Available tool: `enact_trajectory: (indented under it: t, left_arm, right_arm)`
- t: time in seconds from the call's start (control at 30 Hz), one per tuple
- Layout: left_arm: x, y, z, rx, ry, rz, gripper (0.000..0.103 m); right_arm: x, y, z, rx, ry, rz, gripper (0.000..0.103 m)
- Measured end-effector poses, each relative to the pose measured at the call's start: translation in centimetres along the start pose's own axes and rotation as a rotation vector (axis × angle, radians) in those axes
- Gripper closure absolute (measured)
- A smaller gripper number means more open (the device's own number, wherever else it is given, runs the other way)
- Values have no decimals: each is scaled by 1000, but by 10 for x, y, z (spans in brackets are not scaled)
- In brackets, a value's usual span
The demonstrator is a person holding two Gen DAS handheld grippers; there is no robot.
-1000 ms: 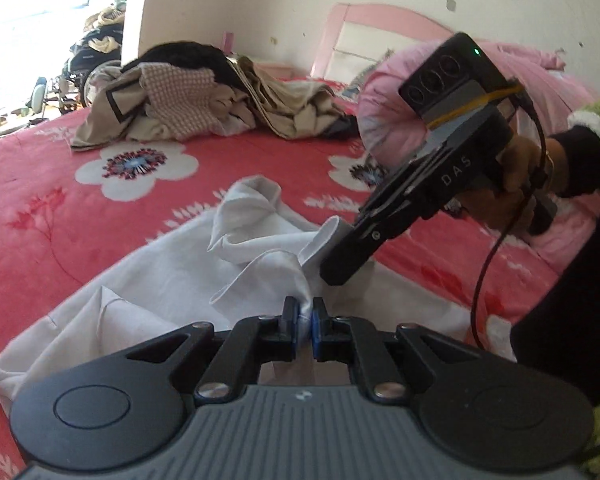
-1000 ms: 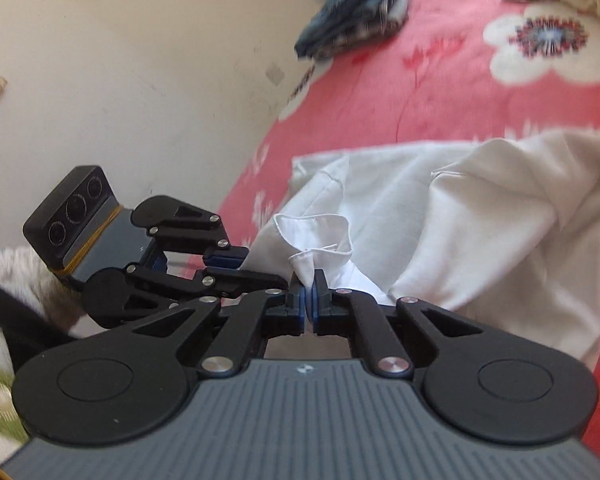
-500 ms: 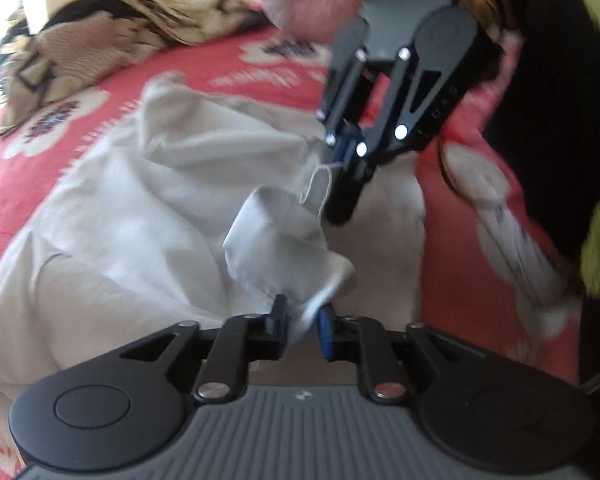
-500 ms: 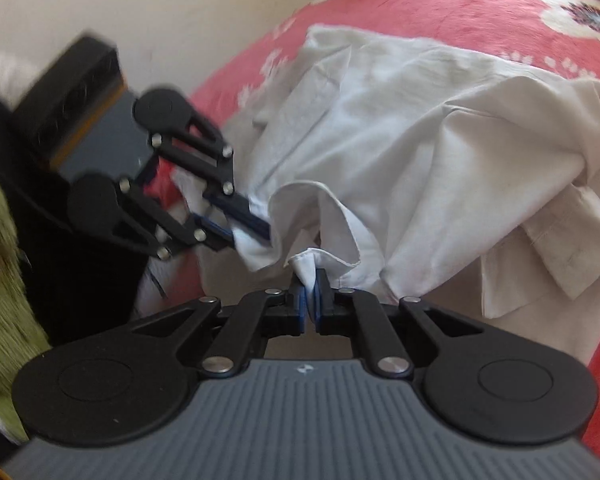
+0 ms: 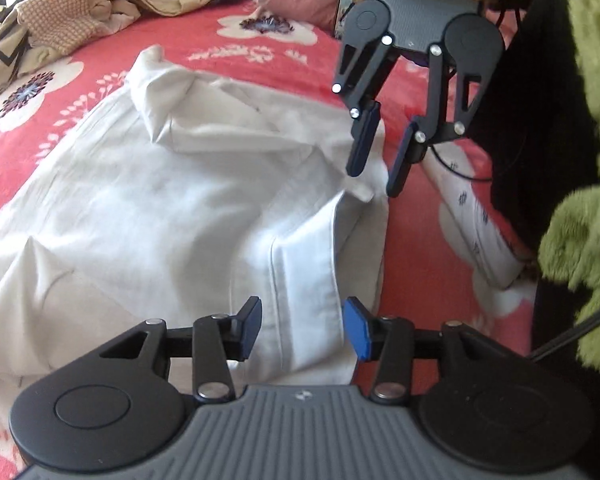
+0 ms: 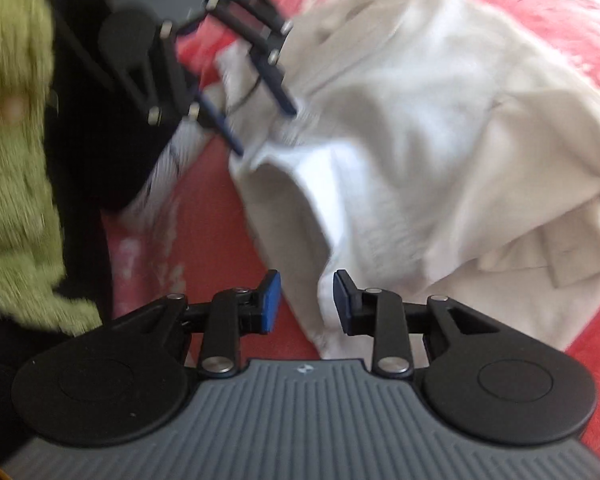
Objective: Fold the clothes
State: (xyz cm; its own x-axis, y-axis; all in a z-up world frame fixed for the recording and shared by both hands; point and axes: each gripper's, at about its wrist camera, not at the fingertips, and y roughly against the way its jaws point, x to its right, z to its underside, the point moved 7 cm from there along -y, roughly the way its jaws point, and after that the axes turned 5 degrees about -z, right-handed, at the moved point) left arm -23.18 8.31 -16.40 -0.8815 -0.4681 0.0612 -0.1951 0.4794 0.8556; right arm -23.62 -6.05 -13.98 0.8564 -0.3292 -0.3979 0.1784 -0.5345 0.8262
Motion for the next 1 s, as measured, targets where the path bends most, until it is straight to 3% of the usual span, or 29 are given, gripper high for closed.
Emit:
enact_trajectory:
  t: [0.07,0.17,0.23,0.27,0.3,0.33,0.37,0.43,0.57,0.77,0.83,0.9,1.0]
  left_arm:
    - [4,-7,-4,13,-35,-27,56]
    - [21,-20,-7,10,-90,-65,56]
    - [30,-31,-8,2,-131,-108,58]
    - [32,-34,-7,-4,-155,-125,63]
    - [35,-38,-6,-4,-173,-136,78]
    - [38,-42,-5,-11,-187,-144,85]
    - [39,-43,-3,-18,-198,-150,95]
    - [42,-44,-2,-21,-222,-144,99]
    - [48,-42,1,-23,-243,-103,99]
    - [54,-53,8,-63,-267,-77,91]
    - [53,-52,7,-69,-241,-51,84]
    - [49,-45,5,-70,-205,-24,60]
    - [43,-33,3,-68,-145,18,54]
  right_arm:
    - [5,11,-7,57,-49,-33,75]
    - [10,13,-15,121,-54,32,74]
    - [10,2,-17,117,-31,67,74]
    - [8,-7,-16,102,-2,87,74]
    - [3,-17,-13,76,43,122,75]
    - [4,-25,-14,44,95,155,76]
    - [-1,-34,-10,12,142,180,88]
    - [-9,-42,-6,-6,179,189,99]
    - [-20,-44,-1,-7,205,171,103]
    - [-18,-56,8,-50,207,193,101]
    - [-14,-58,8,-36,160,177,101]
    - [-8,-52,5,-35,97,136,100]
    - [2,-30,-3,-10,12,80,88]
